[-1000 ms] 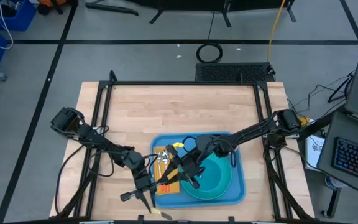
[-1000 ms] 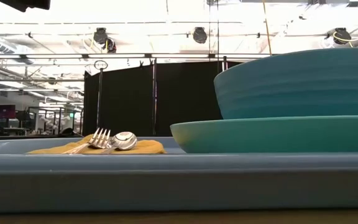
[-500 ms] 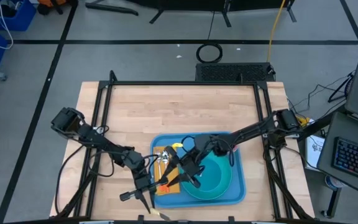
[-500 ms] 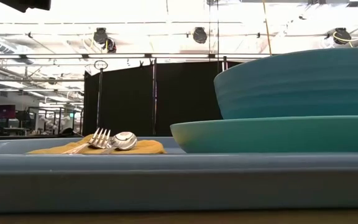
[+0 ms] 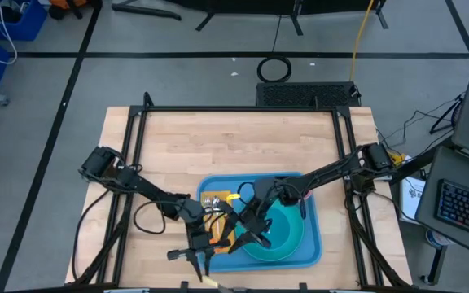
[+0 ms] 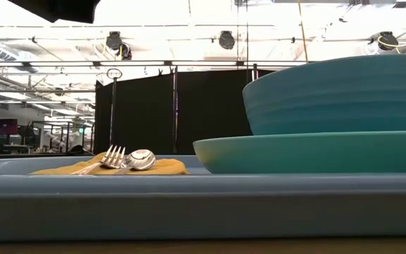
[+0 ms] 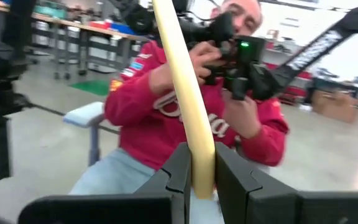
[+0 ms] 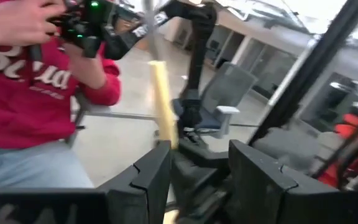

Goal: Set up tray
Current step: Put the light yellow knife on the yellow napkin to the right of the orange spoon

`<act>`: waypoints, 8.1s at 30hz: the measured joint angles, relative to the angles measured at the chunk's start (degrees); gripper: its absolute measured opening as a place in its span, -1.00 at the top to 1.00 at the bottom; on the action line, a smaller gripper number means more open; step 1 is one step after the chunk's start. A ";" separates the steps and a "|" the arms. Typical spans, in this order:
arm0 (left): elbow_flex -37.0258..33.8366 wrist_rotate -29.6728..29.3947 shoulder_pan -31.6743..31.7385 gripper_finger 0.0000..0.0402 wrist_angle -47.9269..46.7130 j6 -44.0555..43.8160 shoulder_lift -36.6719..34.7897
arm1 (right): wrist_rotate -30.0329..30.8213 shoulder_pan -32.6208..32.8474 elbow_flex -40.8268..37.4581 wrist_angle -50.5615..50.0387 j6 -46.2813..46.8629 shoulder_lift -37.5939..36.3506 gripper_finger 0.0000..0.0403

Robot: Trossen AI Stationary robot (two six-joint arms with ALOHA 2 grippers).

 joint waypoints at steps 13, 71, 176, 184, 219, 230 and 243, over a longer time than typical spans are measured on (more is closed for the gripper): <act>0.28 2.18 0.80 0.77 -0.54 -0.66 0.48 | 0.34 0.73 0.00 -1.71 -0.79 0.02 0.24; 0.08 2.09 -1.21 0.77 -12.28 2.45 0.50 | -3.13 7.68 0.00 4.15 -8.27 -1.64 0.40; 0.08 -1.31 6.41 0.64 -14.04 -0.04 1.66 | -5.47 11.37 -0.04 2.16 -10.24 -1.51 1.00; 0.08 -1.45 6.94 0.64 -14.04 -0.67 1.66 | -4.20 11.44 -0.04 1.83 -10.17 -1.55 1.00; 0.08 -15.55 6.91 -0.82 -25.83 -5.71 1.66 | 0.70 11.52 0.00 2.31 -7.09 -2.46 1.00; 0.08 -16.61 9.22 -0.85 -27.43 0.12 1.64 | 3.14 13.94 0.00 0.19 -7.65 -3.19 1.00; -14.77 -45.85 10.21 -0.85 -26.65 0.25 -16.21 | 7.97 15.92 -0.04 -2.66 -8.93 -3.59 1.00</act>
